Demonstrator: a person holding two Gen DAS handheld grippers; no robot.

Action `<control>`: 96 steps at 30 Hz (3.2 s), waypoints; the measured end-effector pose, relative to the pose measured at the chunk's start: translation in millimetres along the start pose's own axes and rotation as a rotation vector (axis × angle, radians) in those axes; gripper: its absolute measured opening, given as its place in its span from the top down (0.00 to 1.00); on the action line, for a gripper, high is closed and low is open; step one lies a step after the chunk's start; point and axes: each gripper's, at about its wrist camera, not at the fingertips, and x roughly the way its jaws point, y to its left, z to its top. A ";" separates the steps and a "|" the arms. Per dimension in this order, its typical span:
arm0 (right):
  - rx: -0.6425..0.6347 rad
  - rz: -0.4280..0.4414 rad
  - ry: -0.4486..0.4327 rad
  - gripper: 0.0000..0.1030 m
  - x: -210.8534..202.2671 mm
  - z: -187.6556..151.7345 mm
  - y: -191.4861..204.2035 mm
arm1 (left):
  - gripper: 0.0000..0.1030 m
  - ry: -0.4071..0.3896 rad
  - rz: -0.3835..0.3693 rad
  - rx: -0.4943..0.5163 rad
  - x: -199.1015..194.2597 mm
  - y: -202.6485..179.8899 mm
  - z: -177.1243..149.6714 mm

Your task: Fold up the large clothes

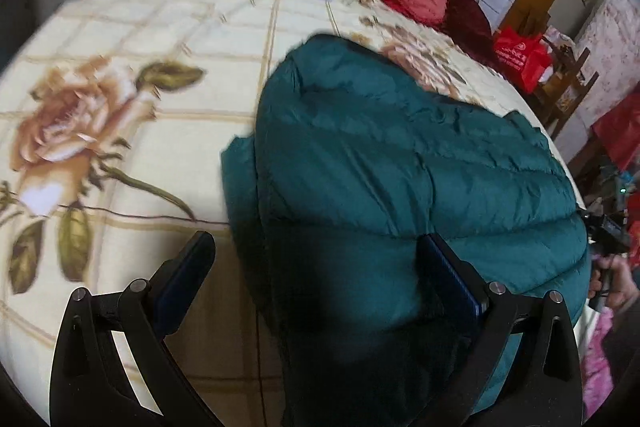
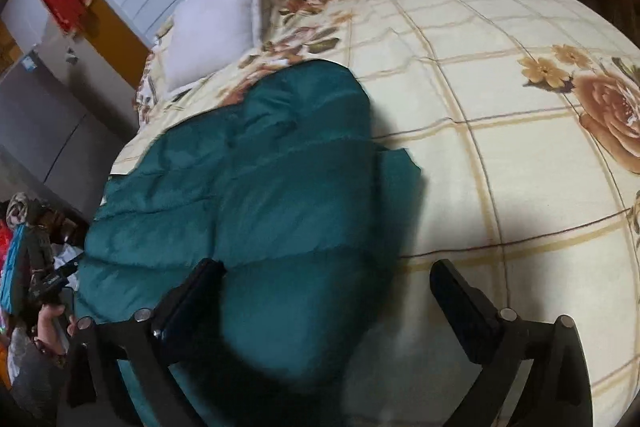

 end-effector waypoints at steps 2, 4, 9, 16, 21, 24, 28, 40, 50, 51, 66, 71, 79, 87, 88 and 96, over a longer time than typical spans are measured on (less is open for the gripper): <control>0.006 0.045 -0.004 0.00 3.8 1.8 -6.5 | 0.00 0.047 -0.071 -0.064 9.9 12.2 1.2; -0.022 0.071 -0.004 0.00 6.6 5.0 -7.0 | 0.00 0.045 -0.118 -0.093 11.5 19.1 0.3; -0.060 0.167 -0.007 0.00 13.0 7.5 -8.7 | 0.00 0.013 -0.120 -0.059 10.1 15.6 -5.5; -0.102 0.247 0.002 0.07 22.5 7.3 -4.4 | 0.00 0.050 -0.146 -0.047 16.9 16.1 5.2; -0.085 0.233 -0.007 0.07 24.0 5.9 -2.7 | 0.10 0.057 -0.194 -0.052 20.9 13.6 14.0; -0.098 0.255 -0.002 0.11 22.4 3.9 -4.9 | 0.24 0.019 -0.224 -0.022 13.5 11.8 10.8; -0.085 0.206 -0.048 0.11 26.3 8.6 -5.2 | 0.41 -0.023 -0.220 0.049 6.2 1.7 7.2; -0.084 0.249 -0.027 0.30 31.9 7.9 -2.7 | 0.38 -0.024 -0.222 0.029 25.1 -3.5 11.4; -0.215 0.165 -0.137 0.69 -10.7 16.2 33.4 | 0.69 -0.120 -0.197 0.035 -11.4 -20.9 22.8; -0.217 0.152 -0.146 0.69 -15.9 18.3 36.4 | 0.69 -0.126 -0.196 0.033 -16.9 -23.9 25.1; -0.259 0.097 -0.265 0.71 -127.6 34.6 86.2 | 0.70 -0.221 -0.223 0.093 -133.2 -83.0 32.0; -0.282 0.084 -0.268 0.71 -164.1 23.2 106.3 | 0.70 -0.243 -0.219 0.111 -171.4 -92.4 18.9; -0.277 0.070 -0.252 0.71 -190.9 -15.9 124.7 | 0.70 -0.244 -0.209 0.127 -207.1 -91.4 -23.5; -0.260 0.076 -0.200 0.71 -172.1 -53.5 116.6 | 0.70 -0.203 -0.195 0.075 -185.1 -72.9 -71.4; -0.254 0.077 -0.192 0.71 -166.6 -56.7 113.5 | 0.70 -0.198 -0.192 0.070 -181.1 -71.7 -75.2; -0.217 0.077 -0.123 0.71 -119.2 -74.0 85.5 | 0.70 -0.133 -0.168 0.010 -133.3 -57.3 -93.3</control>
